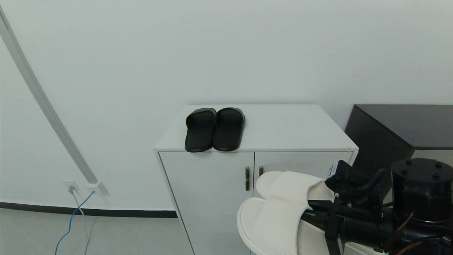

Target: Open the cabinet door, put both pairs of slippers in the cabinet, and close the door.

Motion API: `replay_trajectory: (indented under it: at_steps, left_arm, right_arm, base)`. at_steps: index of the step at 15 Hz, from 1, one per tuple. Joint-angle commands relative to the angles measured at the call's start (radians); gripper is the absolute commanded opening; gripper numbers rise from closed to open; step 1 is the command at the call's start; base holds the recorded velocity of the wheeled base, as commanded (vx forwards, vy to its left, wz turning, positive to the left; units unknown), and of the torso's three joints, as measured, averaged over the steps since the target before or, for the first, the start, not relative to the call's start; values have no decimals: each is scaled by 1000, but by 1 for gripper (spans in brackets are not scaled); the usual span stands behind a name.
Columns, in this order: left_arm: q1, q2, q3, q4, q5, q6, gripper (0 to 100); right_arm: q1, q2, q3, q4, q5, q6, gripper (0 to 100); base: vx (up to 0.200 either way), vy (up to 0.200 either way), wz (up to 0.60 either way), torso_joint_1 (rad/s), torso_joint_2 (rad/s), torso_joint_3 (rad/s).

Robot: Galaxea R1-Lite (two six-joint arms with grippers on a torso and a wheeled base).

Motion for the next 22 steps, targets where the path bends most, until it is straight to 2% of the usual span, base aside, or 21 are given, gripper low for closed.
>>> replay_trajectory:
  at_steps: [1, 14, 22]
  left_arm:
    - [0, 0, 1, 0, 0, 0, 100]
    - [0, 0, 0, 0, 2, 0, 100]
    - [-1, 28, -2, 5, -17, 23, 100]
  right_arm:
    - [0, 3, 2, 0, 0, 0, 0]
    - [0, 0, 11, 0, 2, 0, 0]
    - [0, 1, 26, -2, 0, -37, 0]
  base:
    - [0, 0, 0, -217, 535, 325]
    - [0, 0, 0, -172, 501, 325]
    - [0, 0, 0, -76, 456, 367]
